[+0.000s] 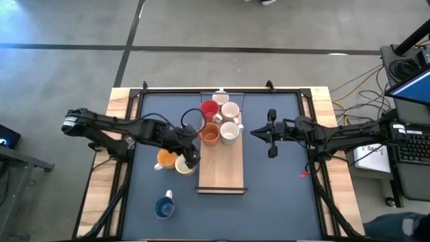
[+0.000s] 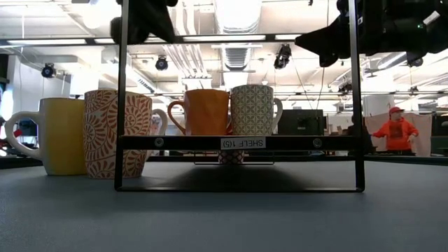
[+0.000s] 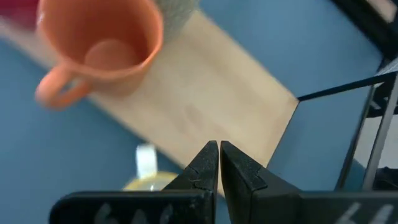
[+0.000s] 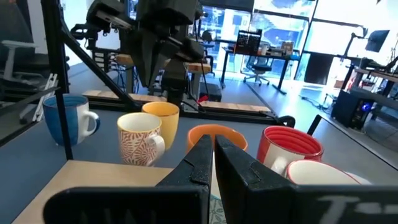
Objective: Place coffee mugs
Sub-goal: Put the yellow mug on the shelf
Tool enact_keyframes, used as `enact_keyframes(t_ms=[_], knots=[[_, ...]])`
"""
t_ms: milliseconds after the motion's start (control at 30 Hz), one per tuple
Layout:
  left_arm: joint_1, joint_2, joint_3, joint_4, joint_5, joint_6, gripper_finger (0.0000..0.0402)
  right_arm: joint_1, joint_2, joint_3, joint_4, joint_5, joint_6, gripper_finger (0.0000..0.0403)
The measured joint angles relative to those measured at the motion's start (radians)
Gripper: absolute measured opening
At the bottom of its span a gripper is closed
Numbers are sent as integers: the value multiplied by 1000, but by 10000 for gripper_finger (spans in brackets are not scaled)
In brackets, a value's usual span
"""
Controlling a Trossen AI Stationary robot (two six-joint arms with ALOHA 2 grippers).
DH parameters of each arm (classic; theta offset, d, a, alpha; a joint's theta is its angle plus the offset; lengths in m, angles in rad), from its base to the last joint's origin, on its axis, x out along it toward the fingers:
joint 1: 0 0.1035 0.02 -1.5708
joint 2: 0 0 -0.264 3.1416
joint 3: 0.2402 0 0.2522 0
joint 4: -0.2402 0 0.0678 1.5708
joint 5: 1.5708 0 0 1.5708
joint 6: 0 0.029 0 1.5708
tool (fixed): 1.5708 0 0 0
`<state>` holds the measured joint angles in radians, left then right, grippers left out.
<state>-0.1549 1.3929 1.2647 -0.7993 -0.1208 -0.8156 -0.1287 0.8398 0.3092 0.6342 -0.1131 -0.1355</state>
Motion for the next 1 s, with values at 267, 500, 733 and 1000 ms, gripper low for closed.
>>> enact_keyframes(t_ms=[267, 500, 733, 1000], knots=[[-76, 89, 172, -394, 39, -171, 0, 0, 0, 23, 0, 0, -8, 9], [-173, 106, 183, -478, -4, -345, 0, 0, 0, 26, 0, 1, -5, 9], [-250, 104, 114, -499, 48, -356, 17, 0, 1, 26, -5, 6, 4, 9], [-303, 102, 29, -502, 60, -121, 95, 0, 1, 26, -62, 5, 31, 9]])
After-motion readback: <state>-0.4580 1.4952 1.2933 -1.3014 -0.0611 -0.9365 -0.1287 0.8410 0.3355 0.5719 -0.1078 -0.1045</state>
